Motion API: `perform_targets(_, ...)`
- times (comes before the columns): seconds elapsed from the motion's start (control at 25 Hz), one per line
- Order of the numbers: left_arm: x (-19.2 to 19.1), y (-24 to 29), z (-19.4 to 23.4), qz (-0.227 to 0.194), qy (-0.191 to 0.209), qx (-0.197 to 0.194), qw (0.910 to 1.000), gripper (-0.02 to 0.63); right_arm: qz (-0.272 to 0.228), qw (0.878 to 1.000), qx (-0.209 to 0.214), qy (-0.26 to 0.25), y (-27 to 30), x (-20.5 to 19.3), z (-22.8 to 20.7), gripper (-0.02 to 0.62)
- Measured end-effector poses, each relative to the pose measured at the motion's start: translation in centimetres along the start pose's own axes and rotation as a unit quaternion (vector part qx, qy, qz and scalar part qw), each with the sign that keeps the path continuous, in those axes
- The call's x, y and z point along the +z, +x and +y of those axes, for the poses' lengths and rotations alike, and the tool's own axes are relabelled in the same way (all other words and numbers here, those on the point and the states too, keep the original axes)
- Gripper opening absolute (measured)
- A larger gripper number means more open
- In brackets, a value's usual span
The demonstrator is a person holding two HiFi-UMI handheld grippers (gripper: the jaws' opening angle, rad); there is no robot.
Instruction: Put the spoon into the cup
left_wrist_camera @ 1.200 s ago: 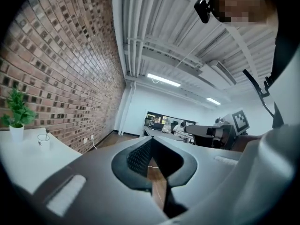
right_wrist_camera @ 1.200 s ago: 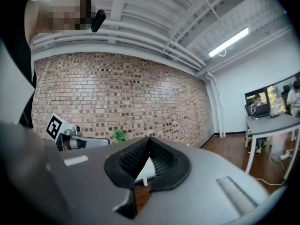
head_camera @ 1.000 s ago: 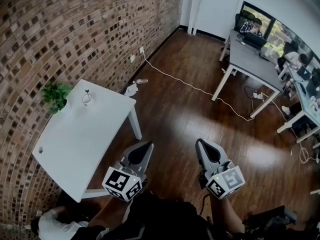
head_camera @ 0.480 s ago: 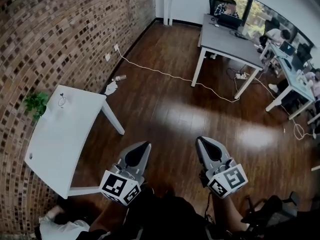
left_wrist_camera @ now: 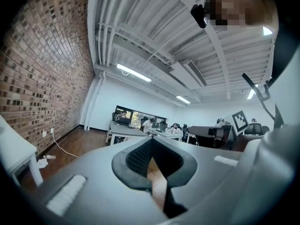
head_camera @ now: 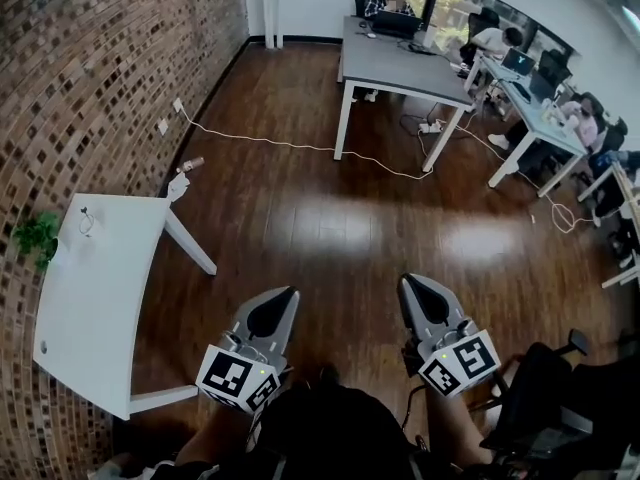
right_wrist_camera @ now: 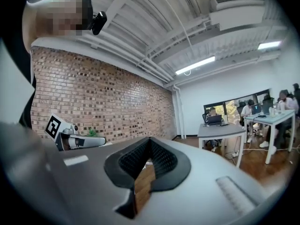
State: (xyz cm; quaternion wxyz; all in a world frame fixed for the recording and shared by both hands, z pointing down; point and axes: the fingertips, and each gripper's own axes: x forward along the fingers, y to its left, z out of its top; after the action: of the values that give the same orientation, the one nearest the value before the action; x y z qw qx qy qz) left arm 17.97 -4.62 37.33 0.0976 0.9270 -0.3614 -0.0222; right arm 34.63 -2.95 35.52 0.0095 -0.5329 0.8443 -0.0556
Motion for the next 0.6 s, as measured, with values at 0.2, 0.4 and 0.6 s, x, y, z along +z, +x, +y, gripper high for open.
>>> perform_targets(0.2, -0.6, -0.3, -1.5, 0.012, -0.004, -0.012, 0.9998, 0.003, 0.011, 1.000, -0.026, -0.002, -2.9, -0.4, -0.1, 0.006)
perform_targets(0.4, 0.0, 0.4, -3.5, 0.014, 0.014, -0.003, 0.9998, 0.003, -0.014, 0.999, -0.036, 0.007, -5.6, 0.7, -2.4, 0.006)
perform_targets(0.6, 0.5, 1.7, -6.0, 0.006, 0.019, 0.001, 0.9998, 0.003, -0.021, 0.999, -0.043, 0.000, -8.2, 1.5, -5.6, 0.006)
